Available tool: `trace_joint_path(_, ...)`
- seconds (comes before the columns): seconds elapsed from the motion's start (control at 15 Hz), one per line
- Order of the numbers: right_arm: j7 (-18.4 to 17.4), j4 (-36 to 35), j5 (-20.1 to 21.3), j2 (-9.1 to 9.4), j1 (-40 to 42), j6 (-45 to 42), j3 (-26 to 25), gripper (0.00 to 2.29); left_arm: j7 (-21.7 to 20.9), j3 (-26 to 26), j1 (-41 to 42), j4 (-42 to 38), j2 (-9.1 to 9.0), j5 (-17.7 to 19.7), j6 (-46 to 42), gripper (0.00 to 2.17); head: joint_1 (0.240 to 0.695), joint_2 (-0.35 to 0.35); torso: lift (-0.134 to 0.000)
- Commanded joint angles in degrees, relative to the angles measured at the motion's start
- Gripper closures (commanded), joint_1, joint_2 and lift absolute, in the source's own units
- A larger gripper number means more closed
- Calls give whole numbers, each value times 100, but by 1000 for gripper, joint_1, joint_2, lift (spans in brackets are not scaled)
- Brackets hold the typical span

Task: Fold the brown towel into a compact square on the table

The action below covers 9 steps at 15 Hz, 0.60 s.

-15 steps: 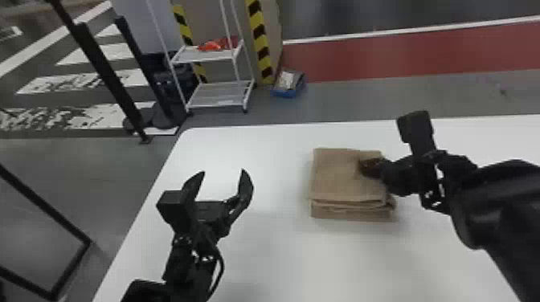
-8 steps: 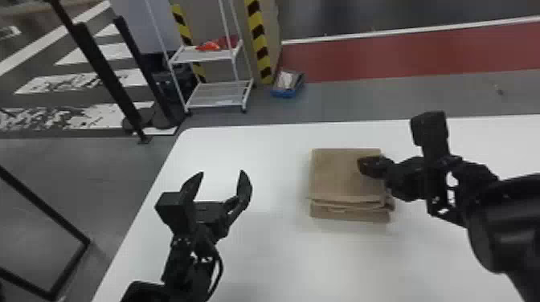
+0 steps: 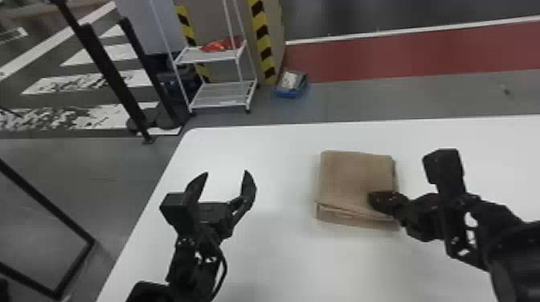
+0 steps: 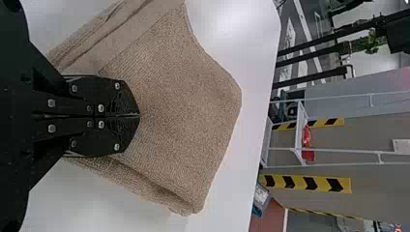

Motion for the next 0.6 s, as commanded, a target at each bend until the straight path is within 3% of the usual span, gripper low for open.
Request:
trace_joint_path(0.0, 15, -344, -334, 4, 61, -544, -171, 2081, 0, -19, -11, -10, -15, 0, 6, 56, 695, 274, -125)
trace_joint_path(0.13, 59, -819, -510, -14, 184, -966, -277, 2078, 18, -19, 6, -27, -24, 0, -12, 56, 695, 273, -125)
trace_joint_path(0.2, 278, -907, -536, -31, 298, -1283, -347, 2034, 27, -10, 15, -36, -15, 0, -12, 56, 695, 274, -125)
trace_joint_path(0.27, 305, -951, -730, -49, 474, -1652, -408, 1666, 35, -1, 24, -27, -15, 0, -47, 56, 695, 278, -125)
trace_joint_path(0.4, -64, -924, -738, -84, 1028, -2988, -470, 221, -26, -1, 50, 34, -15, 9, -363, 56, 695, 281, -125)
trace_joint_path(0.47, -355, -705, -730, -102, 1335, -4271, -488, 49, -88, -19, 59, 104, -15, 9, -697, 56, 695, 272, -125)
trace_joint_path(0.53, -697, -485, -765, -128, 1564, -5238, -505, 53, -167, -27, 68, 157, -15, 9, -979, 56, 695, 261, -125)
